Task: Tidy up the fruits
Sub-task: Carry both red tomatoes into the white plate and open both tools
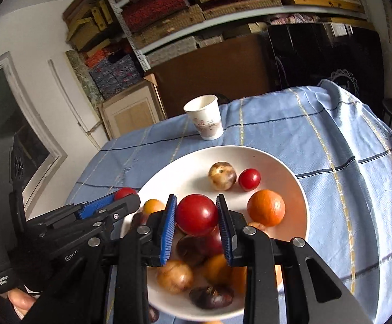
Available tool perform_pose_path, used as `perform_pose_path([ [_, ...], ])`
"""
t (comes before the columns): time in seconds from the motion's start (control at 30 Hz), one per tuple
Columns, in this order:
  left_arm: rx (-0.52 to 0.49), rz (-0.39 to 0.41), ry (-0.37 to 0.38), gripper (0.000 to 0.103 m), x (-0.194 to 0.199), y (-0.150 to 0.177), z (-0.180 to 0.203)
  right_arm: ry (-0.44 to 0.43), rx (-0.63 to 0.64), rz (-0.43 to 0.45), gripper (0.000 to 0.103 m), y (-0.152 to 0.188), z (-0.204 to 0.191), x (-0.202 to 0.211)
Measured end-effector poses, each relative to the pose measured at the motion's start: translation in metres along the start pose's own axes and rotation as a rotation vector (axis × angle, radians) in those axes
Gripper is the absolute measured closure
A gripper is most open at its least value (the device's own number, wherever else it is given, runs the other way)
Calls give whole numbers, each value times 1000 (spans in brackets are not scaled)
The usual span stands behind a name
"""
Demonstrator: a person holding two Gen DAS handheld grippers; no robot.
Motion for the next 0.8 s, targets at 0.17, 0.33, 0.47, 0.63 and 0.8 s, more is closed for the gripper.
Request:
perform_pose_path([
  [0.17,-8,-43,-20,74,-32,-5,-1,15,-26,-61,73,0,11,-29],
  [0.33,2,-38,-33,57,-36,-5,-4,4,-48,-69,64,0,14,-34],
  [0.47,3,1,-35,44,-10,-2,-4,-24,-81,-46,64,0,12,-14],
  [0.63,36,95,-66,14,48,15,-7,-61,-53,11,59,16,4,35],
  [0.8,23,135,-121,6,97,58,-9,-15,102,57,47,59,-4,72],
])
Point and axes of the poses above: each gripper's, at about its wrist camera, not at the fingertips, and x roughly against the way its jaws point, z to its right, y to its underside, the point moved 9 cm from there along -x, roughly the way its jaws point, and after that the axes turned 8 degrees about z, right-handed, at the moved point
